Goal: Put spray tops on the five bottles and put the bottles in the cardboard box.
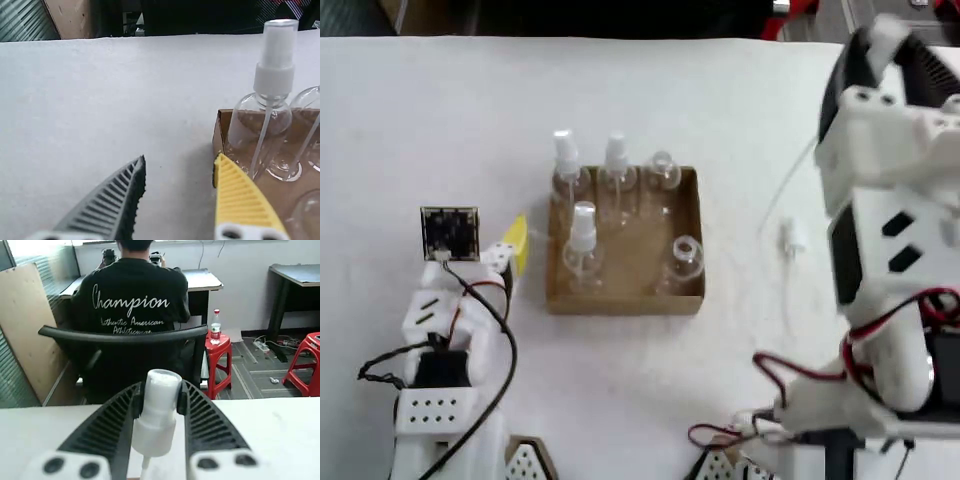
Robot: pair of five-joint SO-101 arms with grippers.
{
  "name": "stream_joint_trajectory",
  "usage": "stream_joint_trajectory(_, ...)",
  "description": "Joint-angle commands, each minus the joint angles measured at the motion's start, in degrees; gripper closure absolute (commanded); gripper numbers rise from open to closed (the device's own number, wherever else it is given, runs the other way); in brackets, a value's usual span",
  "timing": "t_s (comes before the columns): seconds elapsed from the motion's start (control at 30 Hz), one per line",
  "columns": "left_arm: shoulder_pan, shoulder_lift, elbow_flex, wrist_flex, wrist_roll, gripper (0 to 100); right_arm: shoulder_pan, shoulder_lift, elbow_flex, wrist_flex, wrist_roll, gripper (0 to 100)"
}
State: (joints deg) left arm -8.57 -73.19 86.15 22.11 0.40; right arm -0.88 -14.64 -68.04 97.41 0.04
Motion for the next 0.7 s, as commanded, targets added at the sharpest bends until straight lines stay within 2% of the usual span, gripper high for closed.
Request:
stream_joint_trajectory(0.0, -0.04, -1.1, -1.05, -1.49, -0.53, 79, -3.65, -6.9, 6.42, 1.1, 1.14, 96.8)
stream_joint_trajectory(0.27, -0.04, -1.1, -1.05, -1.49, -0.53, 79, -7.43, -13.14, 8.53, 1.1, 1.32, 96.8)
stream_joint_trajectory(0.4, -0.04, -1.1, -1.05, -1.49, -0.53, 79, -7.08, -13.67, 8.62, 1.36, 7.21, 96.9)
stream_joint_trajectory(0.5, -0.04, -1.1, -1.05, -1.49, -0.53, 79, -7.08, -14.73, 8.7, 1.54, 8.35, 96.9)
stream_joint_trajectory(0.67, -0.04, -1.1, -1.05, -1.49, -0.53, 79, -7.52, -22.55, 18.99, 1.45, 8.35, 96.9)
